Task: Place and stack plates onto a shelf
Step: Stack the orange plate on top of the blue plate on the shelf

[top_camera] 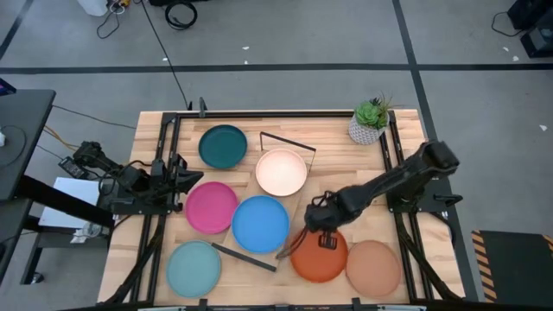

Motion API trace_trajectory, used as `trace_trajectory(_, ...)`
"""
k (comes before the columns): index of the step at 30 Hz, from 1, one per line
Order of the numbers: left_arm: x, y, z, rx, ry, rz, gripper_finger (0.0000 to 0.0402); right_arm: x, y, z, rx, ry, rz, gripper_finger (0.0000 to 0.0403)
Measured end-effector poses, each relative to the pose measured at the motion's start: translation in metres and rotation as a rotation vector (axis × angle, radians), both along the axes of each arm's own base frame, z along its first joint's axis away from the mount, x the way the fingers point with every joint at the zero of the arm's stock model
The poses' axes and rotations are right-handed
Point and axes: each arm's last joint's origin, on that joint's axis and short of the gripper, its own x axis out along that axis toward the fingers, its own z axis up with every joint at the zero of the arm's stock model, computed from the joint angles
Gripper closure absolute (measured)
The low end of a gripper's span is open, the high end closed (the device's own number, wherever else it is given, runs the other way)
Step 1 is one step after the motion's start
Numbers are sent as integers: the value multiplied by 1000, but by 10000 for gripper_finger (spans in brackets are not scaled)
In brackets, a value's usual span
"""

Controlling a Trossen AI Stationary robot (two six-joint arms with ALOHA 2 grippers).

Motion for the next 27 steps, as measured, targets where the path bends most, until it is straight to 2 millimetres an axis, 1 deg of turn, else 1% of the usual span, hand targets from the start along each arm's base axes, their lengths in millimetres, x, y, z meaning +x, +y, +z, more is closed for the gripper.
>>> trace_trajectory(3,0,0,-1,3,6,0,379,-5,-10,24,31,-86,-29,390)
trace_trajectory(7,1,0,-1,5,13,-1,379,-8,-20,44,62,-138,-56,390)
trace_trajectory(11,1,0,-2,2,19,-3,379,1,-28,69,30,-168,-57,390)
trace_trajectory(14,1,0,-2,2,20,-3,379,18,-36,81,-13,-198,-35,390)
trace_trajectory(18,1,0,-2,-2,19,-5,379,46,-54,91,-70,-233,-12,390)
trace_trajectory(23,1,0,-2,-7,18,-7,379,83,-78,89,-111,-245,25,390)
trace_trajectory(27,1,-1,-3,4,24,-4,379,110,-100,79,-83,-236,42,381)
